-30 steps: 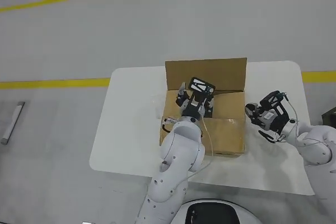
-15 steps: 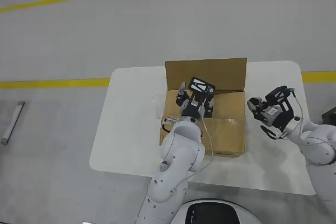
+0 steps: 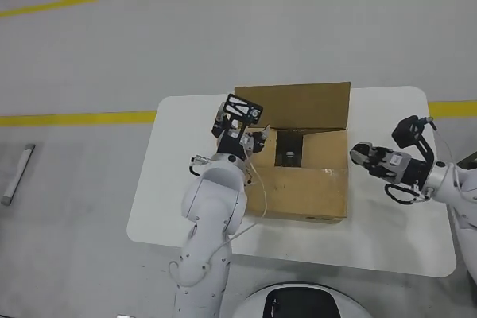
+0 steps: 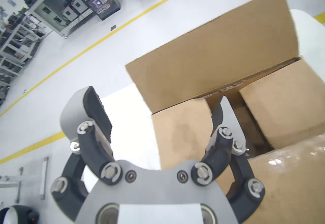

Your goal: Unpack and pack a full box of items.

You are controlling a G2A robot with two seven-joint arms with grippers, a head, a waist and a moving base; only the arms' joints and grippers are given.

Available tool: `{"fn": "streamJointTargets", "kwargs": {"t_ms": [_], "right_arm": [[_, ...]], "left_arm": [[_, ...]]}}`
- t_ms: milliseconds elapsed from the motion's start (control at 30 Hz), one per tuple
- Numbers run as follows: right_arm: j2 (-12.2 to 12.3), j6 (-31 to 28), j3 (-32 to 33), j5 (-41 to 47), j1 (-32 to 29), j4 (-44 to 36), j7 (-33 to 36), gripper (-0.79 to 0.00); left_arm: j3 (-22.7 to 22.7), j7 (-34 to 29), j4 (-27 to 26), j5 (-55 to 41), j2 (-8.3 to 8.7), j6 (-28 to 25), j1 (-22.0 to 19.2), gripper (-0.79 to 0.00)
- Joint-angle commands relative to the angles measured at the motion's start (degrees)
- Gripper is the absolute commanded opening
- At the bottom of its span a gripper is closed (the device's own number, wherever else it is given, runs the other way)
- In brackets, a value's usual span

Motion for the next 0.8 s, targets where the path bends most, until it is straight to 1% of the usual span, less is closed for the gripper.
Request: {"fn": "streamJointTargets", "kwargs": {"t_ms": [0,100,233,300,500,600,667,700,733,767], "right_arm": [[0.59,-2.19,0.14,2.68,0.90,1.10,3.67,-0.486],[1.37,-3.87,-0.22,6.85,2.39,3.31,7.28,-0.449],[2.93,-4.51,-2.96,7.91,3.52,4.74,6.65,-0.419],[3.80,-5.25,-4.52,8.94,3.97,5.76,5.91,-0.422],[6.59,-7.41,-9.26,8.10,5.89,8.16,3.75,-0.425],[7.85,-7.92,-11.25,7.79,6.88,9.08,3.24,-0.480],[8.66,-8.14,-12.41,8.13,7.04,9.22,3.02,-0.566],[9.10,-8.25,-12.88,8.17,7.00,9.07,2.91,-0.628],[9.54,-8.44,-13.19,8.27,6.87,8.92,2.72,-0.656],[9.98,-8.64,-13.42,8.52,6.69,8.83,2.52,-0.665]], "left_arm": [[-0.82,-1.02,-0.94,0.84,0.04,3.03,0.61,0.000],[-0.49,-2.45,-1.73,2.94,-0.06,7.65,1.39,0.000],[-0.49,-2.45,-1.73,2.94,-0.06,7.65,1.39,0.000],[-0.49,-2.45,-1.73,2.94,-0.06,7.65,1.39,0.000],[-0.49,-2.45,-1.73,2.94,-0.06,7.65,1.39,0.000],[-0.49,-2.45,-1.73,2.94,-0.06,7.65,1.39,0.000],[-0.49,-2.45,-1.73,2.94,-0.06,7.65,1.39,0.000],[-0.49,-2.45,-1.73,2.94,-0.06,7.65,1.39,0.000],[-0.49,-2.45,-1.73,2.94,-0.06,7.65,1.39,0.000],[-0.49,-2.45,-1.73,2.94,-0.06,7.65,1.39,0.000]]}}
